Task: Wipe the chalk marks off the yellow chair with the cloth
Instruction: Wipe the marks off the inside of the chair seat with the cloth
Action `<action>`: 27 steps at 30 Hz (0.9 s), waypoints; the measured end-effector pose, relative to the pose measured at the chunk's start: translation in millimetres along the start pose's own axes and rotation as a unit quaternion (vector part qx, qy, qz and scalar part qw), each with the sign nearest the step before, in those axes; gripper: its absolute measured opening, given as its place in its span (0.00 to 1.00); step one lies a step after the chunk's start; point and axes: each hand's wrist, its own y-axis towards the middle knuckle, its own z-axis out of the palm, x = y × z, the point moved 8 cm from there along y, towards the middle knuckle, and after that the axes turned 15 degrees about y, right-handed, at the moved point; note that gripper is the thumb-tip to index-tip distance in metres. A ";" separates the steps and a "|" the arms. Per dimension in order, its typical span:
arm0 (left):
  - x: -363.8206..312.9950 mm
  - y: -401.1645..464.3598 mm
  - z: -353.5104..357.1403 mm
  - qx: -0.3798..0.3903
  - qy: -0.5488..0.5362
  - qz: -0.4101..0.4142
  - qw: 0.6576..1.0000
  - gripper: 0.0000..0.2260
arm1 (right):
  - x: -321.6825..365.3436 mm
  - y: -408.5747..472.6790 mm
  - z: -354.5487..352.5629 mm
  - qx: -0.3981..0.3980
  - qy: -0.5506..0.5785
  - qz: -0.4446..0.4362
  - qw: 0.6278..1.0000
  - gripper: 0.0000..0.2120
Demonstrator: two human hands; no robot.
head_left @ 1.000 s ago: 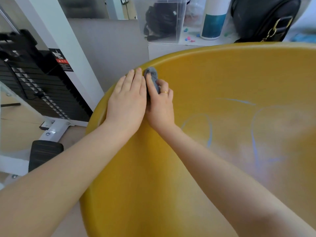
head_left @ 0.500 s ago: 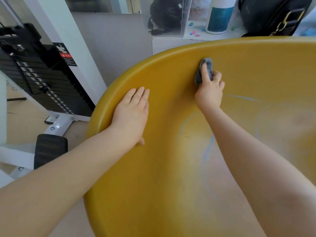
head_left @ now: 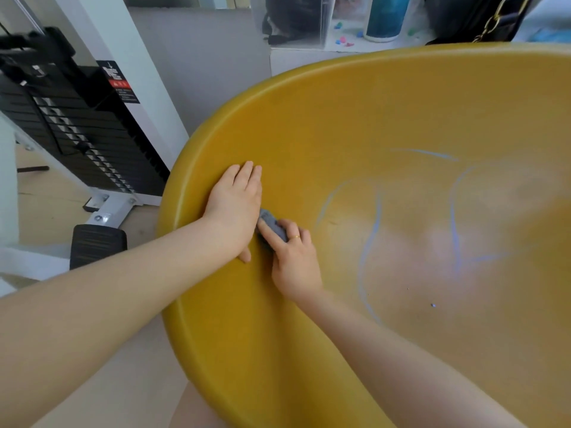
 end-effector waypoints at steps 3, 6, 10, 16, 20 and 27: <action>-2.6 1.6 1.3 -0.006 -0.007 -0.006 1.000 0.57 | -12.3 19.3 -13.2 -0.041 -0.023 0.013 0.999 0.31; -7.7 3.6 4.0 0.003 -0.008 0.000 1.000 0.55 | -42.5 45.5 -33.5 -0.084 -0.050 0.060 0.993 0.33; -11.3 9.0 6.7 0.009 0.001 0.003 1.000 0.54 | -80.6 73.4 -71.4 -0.115 -0.133 0.096 0.980 0.35; -11.3 5.1 4.1 0.022 -0.013 0.010 1.000 0.53 | -91.2 79.8 -87.1 -0.108 -0.129 0.123 0.978 0.36; -37.5 -8.6 4.0 0.035 -0.061 0.083 0.994 0.51 | -74.8 37.8 -48.0 -0.019 -0.113 0.105 0.988 0.32; -66.7 -28.2 7.3 0.059 -0.054 0.112 0.990 0.56 | -44.5 -65.0 -4.1 0.067 -0.041 0.037 0.996 0.29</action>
